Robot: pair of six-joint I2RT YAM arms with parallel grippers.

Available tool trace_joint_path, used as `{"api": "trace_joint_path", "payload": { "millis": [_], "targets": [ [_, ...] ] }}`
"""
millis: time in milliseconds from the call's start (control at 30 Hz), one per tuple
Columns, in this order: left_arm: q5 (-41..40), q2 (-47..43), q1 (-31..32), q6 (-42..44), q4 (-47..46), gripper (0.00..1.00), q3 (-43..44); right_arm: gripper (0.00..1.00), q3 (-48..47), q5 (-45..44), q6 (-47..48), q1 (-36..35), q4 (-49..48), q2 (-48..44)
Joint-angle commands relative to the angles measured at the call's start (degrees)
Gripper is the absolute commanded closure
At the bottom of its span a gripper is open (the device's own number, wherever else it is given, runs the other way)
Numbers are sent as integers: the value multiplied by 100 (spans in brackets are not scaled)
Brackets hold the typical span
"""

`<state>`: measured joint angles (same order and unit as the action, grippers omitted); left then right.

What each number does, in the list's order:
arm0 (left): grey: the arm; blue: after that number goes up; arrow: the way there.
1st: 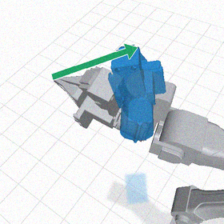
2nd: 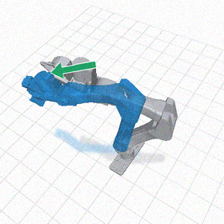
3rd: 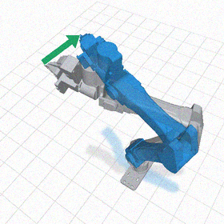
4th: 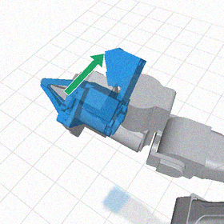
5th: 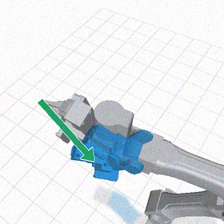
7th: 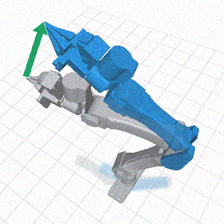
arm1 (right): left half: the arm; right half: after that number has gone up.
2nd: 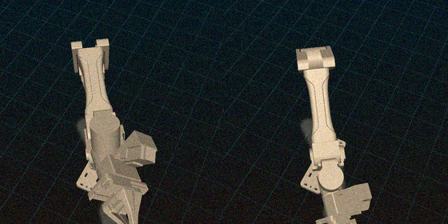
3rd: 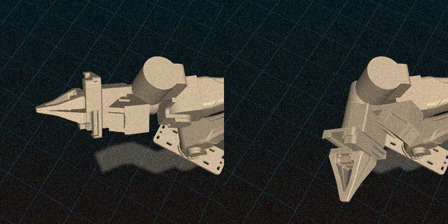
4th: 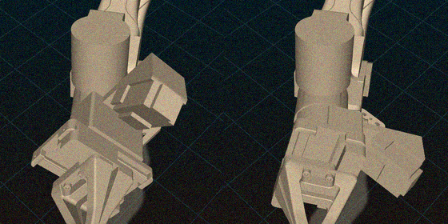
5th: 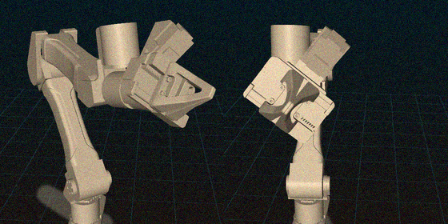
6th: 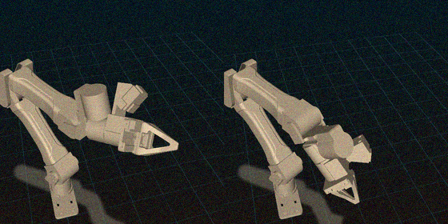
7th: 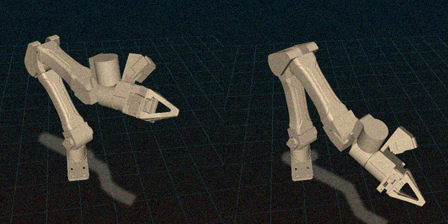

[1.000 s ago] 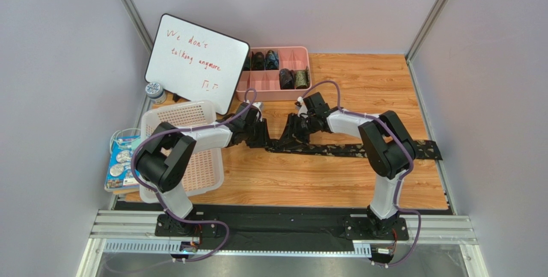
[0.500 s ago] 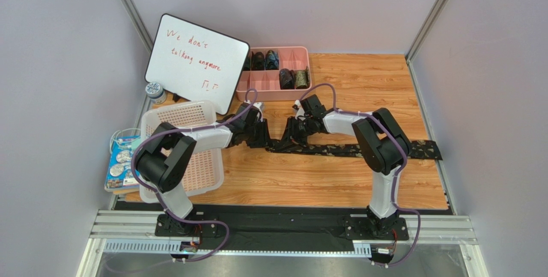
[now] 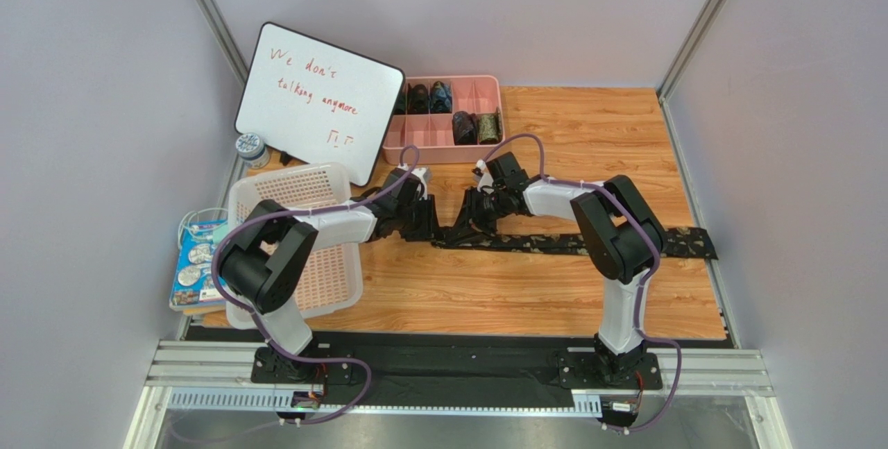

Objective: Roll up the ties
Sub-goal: Roll the tie at the center of the board.

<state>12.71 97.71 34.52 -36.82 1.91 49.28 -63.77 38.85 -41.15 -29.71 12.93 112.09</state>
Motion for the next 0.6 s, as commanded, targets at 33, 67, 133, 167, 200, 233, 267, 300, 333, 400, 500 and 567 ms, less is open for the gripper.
{"api": "trace_joint_path", "payload": {
  "millis": [33,67,133,167,200,233,267,300,333,400,500,567],
  "targets": [
    [109,-287,81,429,274,61,-32,89,-40,43,10,-8,-212,-12],
    [100,-331,72,499,309,56,-32,92,-31,52,54,-8,-194,-3],
    [153,-515,37,649,415,48,-6,100,4,70,89,1,-186,-3],
    [188,-603,2,832,424,37,-6,100,39,70,107,9,-177,-3],
    [284,-691,-24,956,424,32,12,100,57,87,133,18,-177,-3],
    [328,-875,-42,1079,424,28,29,100,75,105,151,27,-168,5],
    [442,-955,-60,1428,441,23,29,100,92,123,159,36,-168,14],
    [495,-1043,-86,1623,442,22,64,100,93,192,194,45,-168,23],
    [513,-1200,-95,1808,459,21,73,100,93,228,221,53,-150,23],
    [723,-1420,-130,2517,371,20,56,100,84,333,273,62,-141,23],
    [1197,-1544,-139,3606,354,20,47,100,40,430,309,62,-133,14],
    [1976,-1685,-139,4232,415,18,3,100,-4,483,344,71,-89,58]
  ]
}}
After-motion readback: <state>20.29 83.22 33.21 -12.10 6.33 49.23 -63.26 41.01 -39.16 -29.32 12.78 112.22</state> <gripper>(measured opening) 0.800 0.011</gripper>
